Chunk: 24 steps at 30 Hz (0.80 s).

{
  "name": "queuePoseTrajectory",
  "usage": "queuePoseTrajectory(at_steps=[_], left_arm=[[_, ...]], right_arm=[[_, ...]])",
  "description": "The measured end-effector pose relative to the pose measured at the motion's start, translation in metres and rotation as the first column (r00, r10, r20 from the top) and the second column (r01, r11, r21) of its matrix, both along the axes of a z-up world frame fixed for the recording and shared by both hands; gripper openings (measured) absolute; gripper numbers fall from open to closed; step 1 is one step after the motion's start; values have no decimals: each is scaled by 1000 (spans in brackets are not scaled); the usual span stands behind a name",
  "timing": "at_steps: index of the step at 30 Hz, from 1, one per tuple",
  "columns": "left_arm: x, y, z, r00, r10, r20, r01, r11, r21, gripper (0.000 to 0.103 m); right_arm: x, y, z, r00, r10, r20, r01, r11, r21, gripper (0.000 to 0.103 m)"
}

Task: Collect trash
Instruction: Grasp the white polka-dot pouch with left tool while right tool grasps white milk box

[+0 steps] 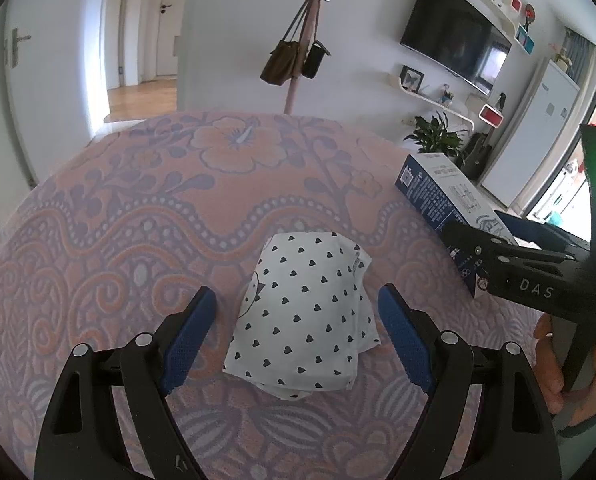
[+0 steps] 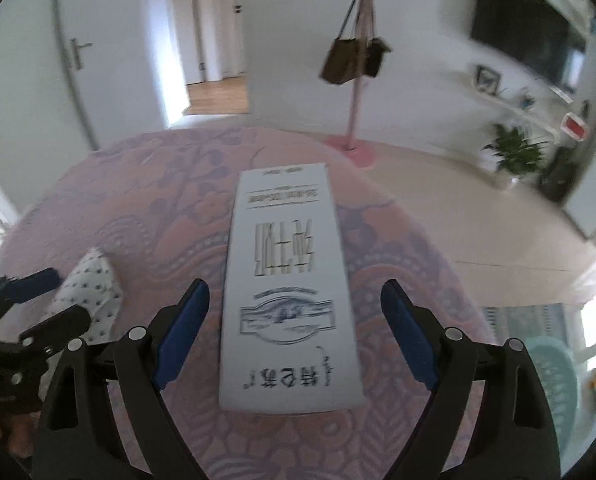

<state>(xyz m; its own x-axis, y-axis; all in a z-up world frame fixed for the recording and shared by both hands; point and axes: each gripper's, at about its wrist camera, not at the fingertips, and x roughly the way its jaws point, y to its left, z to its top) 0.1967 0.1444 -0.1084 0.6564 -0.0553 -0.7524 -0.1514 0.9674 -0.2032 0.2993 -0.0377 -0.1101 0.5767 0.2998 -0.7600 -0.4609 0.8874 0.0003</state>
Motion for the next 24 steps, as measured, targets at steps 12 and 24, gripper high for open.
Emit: queuePoseTrajectory(at_steps=[12,24], left_arm=[[5,-23,-2,999,0,-38,3,996,90,82],[5,-32,0,999,-3,-44,10,985,170,45]], right_arm=[[-3,0,0,999,-21,49,22,999,-30,52],[-26,-28,26,980,-65,187,45,993,111,52]])
